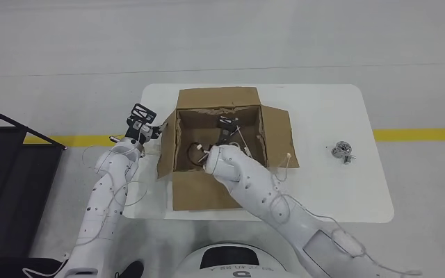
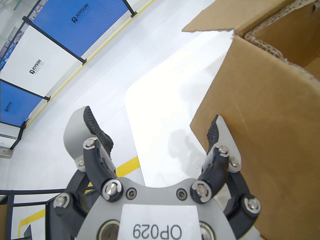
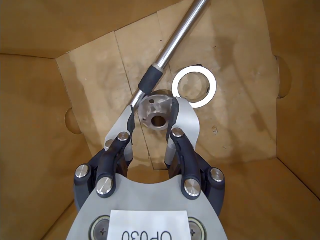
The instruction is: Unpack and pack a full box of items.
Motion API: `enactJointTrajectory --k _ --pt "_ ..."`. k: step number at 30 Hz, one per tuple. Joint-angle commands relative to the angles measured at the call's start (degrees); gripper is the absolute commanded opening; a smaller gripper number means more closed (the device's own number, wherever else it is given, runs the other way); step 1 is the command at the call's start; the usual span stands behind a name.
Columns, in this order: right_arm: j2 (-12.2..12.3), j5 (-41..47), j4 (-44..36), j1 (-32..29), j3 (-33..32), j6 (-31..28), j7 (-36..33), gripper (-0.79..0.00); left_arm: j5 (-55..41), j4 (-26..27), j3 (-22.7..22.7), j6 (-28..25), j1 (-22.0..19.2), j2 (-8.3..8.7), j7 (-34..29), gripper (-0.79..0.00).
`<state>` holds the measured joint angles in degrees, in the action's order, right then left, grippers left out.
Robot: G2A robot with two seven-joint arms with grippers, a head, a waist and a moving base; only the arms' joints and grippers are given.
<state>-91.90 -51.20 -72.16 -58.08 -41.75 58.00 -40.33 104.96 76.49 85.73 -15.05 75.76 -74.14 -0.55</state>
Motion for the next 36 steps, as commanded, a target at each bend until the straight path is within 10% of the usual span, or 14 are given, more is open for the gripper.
enactJointTrajectory --k 1,18,26,28,36 --pt "-0.01 -1.33 -0.82 -0.42 -0.62 0.00 -0.06 -0.419 0.00 0.00 0.00 0.00 0.00 0.00 0.00 0.000" --pt "8.58 -6.93 -57.33 -34.06 -32.26 -9.68 -9.44 -0.422 0.00 0.00 0.00 0.00 0.00 0.00 0.00 0.000" --pt "8.44 10.19 -52.17 -36.19 -52.41 -8.06 -3.23 -0.394 0.00 0.00 0.00 0.00 0.00 0.00 0.00 0.000" --pt "8.19 14.00 -49.21 -35.21 -56.40 -5.81 -0.18 0.000 0.00 0.00 0.00 0.00 0.00 0.00 0.00 0.000" --pt "8.05 16.30 -47.94 -34.56 -57.62 -5.26 0.69 0.000 0.00 0.00 0.00 0.00 0.00 0.00 0.00 0.000"
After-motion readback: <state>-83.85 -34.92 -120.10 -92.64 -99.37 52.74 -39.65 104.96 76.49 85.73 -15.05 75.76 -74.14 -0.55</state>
